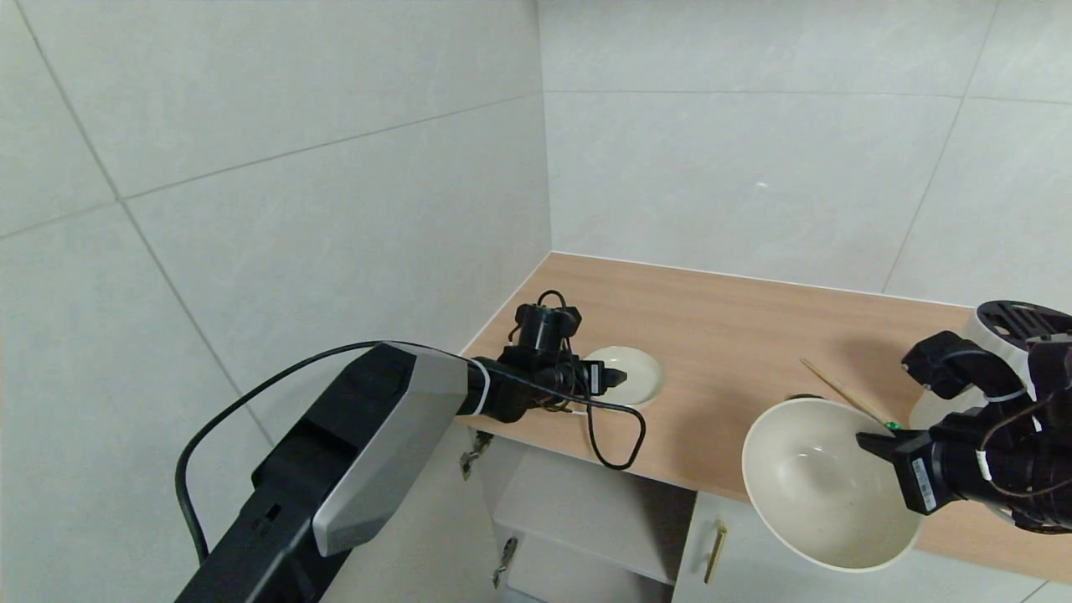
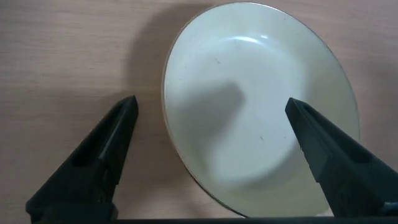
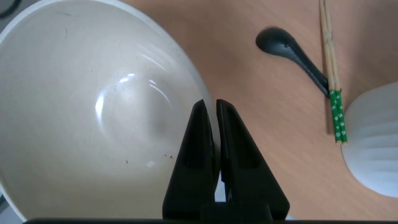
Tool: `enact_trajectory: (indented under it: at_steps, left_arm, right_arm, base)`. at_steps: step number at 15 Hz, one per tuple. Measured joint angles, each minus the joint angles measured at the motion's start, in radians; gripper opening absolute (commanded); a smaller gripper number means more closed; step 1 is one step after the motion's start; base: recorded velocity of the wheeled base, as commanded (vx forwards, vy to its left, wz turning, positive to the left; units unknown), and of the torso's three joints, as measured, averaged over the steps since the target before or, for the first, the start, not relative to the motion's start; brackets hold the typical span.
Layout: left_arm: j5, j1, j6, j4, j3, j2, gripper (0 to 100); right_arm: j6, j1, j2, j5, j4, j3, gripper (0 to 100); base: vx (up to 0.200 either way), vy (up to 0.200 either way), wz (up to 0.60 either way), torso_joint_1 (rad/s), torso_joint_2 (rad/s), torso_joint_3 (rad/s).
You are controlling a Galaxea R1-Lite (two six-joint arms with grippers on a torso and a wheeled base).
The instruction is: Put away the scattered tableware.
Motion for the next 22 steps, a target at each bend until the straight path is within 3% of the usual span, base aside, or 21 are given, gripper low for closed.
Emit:
enact_trajectory:
  at_steps: [12, 14, 18, 22]
  left_arm:
    - [0.006, -0.014, 0.006, 0.01, 0.017, -0.087, 0]
    - [0.007, -0.017, 0.022, -0.037, 0.112, -0.159, 0]
    - [0.007, -0.031, 0.095, -0.191, 0.455, -0.356, 0]
    - [0.008, -0.046, 0.114, -0.311, 0.753, -0.583, 0]
  right_arm:
    - [-0.001, 0.0, 0.018, 0.004, -0.013, -0.023, 0]
    - [-0.001, 0.0, 0.018, 0.005, -0.014, -0.023, 0]
    - [0.0, 0.0, 0.013, 0.011, -0.023, -0.023, 0]
    - [0.001, -0.001, -0.012, 0.011, -0.024, -0.018, 0]
  base:
    - [0.0, 0.0, 0.0, 0.0, 0.0, 0.0]
    - [0.0, 0.0, 0.0, 0.0, 0.0, 0.0]
    - [0.0, 0.0, 0.0, 0.0, 0.0, 0.0]
    - [0.0, 0.0, 0.0, 0.0, 0.0, 0.0]
